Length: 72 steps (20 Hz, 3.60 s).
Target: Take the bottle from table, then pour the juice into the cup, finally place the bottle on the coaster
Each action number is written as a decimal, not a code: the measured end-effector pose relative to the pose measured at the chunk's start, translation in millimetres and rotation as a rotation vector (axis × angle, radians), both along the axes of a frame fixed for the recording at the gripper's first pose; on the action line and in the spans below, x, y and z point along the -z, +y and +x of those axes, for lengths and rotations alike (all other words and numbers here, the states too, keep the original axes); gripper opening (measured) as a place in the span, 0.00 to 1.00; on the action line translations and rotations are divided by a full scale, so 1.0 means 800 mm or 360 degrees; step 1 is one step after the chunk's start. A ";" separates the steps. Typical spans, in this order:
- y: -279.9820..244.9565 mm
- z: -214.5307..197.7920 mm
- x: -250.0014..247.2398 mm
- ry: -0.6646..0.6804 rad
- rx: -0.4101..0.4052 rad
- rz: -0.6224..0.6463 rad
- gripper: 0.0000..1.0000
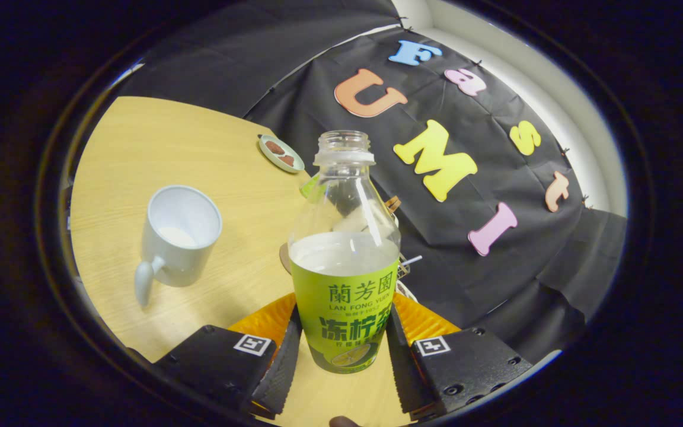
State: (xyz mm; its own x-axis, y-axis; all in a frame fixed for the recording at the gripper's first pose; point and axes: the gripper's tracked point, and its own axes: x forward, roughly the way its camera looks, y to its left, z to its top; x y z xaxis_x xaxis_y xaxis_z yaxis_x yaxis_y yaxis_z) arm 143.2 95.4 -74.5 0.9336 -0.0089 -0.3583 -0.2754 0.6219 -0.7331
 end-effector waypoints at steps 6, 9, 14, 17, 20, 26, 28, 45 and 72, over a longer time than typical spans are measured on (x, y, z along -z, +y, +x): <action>-0.003 0.025 -0.002 -0.0152 -0.0088 -0.0432 0.74; 0.004 0.029 -0.008 -0.0209 -0.0116 -0.0509 0.74; 0.016 0.035 -0.015 -0.0323 -0.0181 -0.0709 0.74; 0.015 0.038 -0.015 -0.0365 -0.0195 -0.0804 0.74; 0.013 0.037 -0.017 -0.0388 -0.0200 -0.0867 0.74; 0.010 0.039 -0.028 -0.0457 -0.0223 -0.1015 0.74; 0.011 0.038 -0.030 -0.0465 -0.0229 -0.1040 0.74; 0.025 0.027 -0.072 -0.0546 -0.0253 -0.1252 0.74; 0.026 0.028 -0.127 -0.0612 -0.0209 -0.1394 0.73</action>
State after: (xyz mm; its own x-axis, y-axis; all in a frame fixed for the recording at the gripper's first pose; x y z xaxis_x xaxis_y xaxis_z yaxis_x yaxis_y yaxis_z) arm 165.8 116.2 27.4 0.9983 -0.0150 0.0565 0.0522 -0.2073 -0.9769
